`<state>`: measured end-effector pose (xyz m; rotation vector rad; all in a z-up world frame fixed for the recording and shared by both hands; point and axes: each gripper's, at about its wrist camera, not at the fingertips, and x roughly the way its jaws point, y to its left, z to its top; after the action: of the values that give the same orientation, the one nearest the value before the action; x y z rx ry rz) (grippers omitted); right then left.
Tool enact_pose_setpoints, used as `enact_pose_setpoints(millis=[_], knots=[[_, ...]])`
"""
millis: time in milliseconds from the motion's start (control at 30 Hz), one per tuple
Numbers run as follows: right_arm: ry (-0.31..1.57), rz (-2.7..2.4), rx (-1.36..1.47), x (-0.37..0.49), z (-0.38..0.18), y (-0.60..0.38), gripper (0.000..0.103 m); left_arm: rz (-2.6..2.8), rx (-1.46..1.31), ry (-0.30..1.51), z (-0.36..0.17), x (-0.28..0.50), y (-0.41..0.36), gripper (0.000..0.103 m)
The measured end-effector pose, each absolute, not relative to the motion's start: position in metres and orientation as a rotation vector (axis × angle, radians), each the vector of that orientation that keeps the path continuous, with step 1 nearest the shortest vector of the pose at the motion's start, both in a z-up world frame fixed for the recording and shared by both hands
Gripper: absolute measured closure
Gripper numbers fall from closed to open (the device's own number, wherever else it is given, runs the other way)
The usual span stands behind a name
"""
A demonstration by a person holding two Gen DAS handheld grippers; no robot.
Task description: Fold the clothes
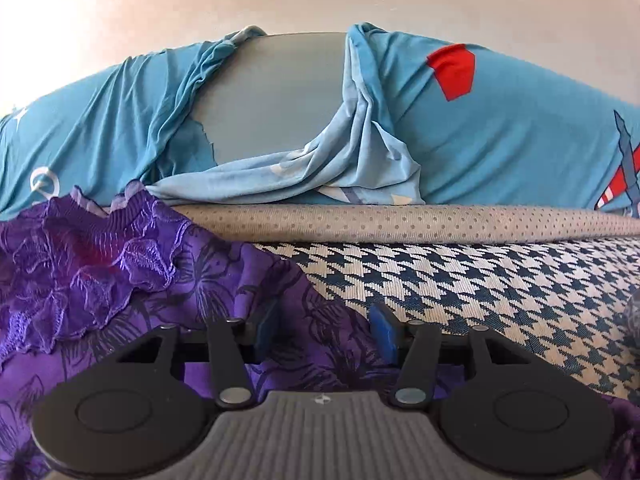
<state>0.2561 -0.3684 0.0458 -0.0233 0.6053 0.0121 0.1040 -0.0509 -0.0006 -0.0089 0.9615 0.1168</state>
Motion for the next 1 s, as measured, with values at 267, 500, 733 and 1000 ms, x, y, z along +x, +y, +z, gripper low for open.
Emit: enact_pose_setpoints(millis=[267, 500, 733, 1000], knots=[[0.567, -0.035, -0.117, 0.255, 0.048, -0.354, 0.097, 0.117, -0.008, 0.958, -0.001, 0.103, -0.049, 0.000], [0.437, -0.246, -0.108, 0.255, 0.067, -0.361, 0.101, 0.119, -0.007, 0.962, -0.002, 0.103, -0.046, 0.000], [0.548, -0.278, -0.109, 0.264, 0.043, -0.368, 0.101, 0.115, 0.004, 0.984, -0.001, 0.102, -0.047, 0.000], [0.514, -0.353, 0.003, 0.247, 0.067, -0.385, 0.091, 0.095, 0.031, 1.009, 0.002, 0.093, -0.052, 0.000]])
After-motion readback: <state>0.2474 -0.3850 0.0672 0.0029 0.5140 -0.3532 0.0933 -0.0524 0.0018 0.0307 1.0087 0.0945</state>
